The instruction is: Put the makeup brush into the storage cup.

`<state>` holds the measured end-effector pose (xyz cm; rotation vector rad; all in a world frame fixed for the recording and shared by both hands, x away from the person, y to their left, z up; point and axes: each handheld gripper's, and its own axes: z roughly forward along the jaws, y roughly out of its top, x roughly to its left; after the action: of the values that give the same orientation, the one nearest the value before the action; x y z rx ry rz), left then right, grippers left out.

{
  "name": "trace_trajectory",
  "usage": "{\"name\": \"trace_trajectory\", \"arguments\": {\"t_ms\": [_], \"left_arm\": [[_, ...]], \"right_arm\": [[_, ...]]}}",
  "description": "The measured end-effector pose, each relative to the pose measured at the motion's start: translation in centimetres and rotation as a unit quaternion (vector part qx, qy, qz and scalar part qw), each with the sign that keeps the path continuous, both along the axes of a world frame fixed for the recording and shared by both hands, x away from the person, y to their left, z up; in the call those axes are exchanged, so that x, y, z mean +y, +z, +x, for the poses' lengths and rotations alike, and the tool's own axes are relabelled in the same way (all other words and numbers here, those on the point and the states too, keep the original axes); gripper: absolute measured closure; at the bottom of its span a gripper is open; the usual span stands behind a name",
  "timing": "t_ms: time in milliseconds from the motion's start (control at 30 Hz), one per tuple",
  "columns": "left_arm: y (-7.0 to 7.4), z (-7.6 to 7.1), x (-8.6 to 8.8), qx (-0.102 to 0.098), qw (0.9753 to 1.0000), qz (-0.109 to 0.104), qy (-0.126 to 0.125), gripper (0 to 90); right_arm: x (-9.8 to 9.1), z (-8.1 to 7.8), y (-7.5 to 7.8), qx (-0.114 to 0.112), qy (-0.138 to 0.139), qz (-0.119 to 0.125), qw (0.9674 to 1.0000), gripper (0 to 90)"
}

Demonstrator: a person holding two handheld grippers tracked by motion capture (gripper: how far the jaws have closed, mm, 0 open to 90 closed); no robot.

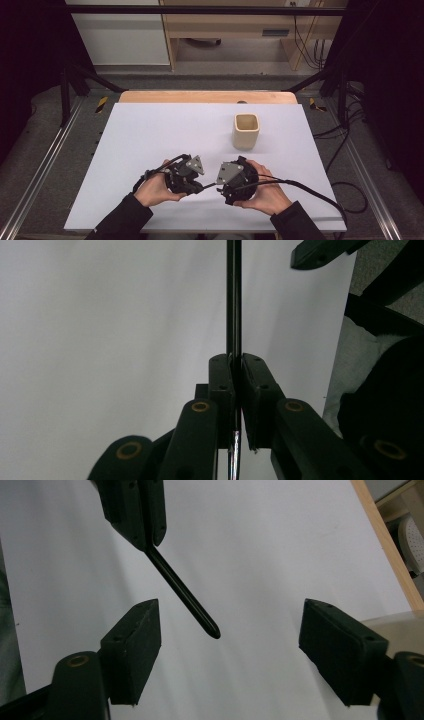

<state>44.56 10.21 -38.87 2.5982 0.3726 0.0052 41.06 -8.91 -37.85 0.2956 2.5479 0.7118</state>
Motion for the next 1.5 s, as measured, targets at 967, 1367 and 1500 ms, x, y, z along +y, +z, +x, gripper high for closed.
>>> {"name": "trace_trajectory", "arguments": {"t_ms": [967, 1367, 1500], "left_arm": [[-0.1, -0.3, -1.1, 0.022, 0.9997, -0.012, 0.000, 83.9], [0.1, -0.3, -0.9, 0.027, 0.9995, -0.019, -0.002, 83.9], [0.1, 0.1, -0.6, 0.032, 0.9993, -0.017, -0.006, 83.9]], "right_arm": [[1.7, 0.2, -1.7, 0.003, 0.092, -0.056, 0.9942, 50.7], [1.8, -0.2, -2.0, 0.000, 0.098, -0.056, 0.9936, 60.6], [1.8, -0.5, -2.0, -0.002, 0.102, -0.052, 0.9934, 64.0]]}}
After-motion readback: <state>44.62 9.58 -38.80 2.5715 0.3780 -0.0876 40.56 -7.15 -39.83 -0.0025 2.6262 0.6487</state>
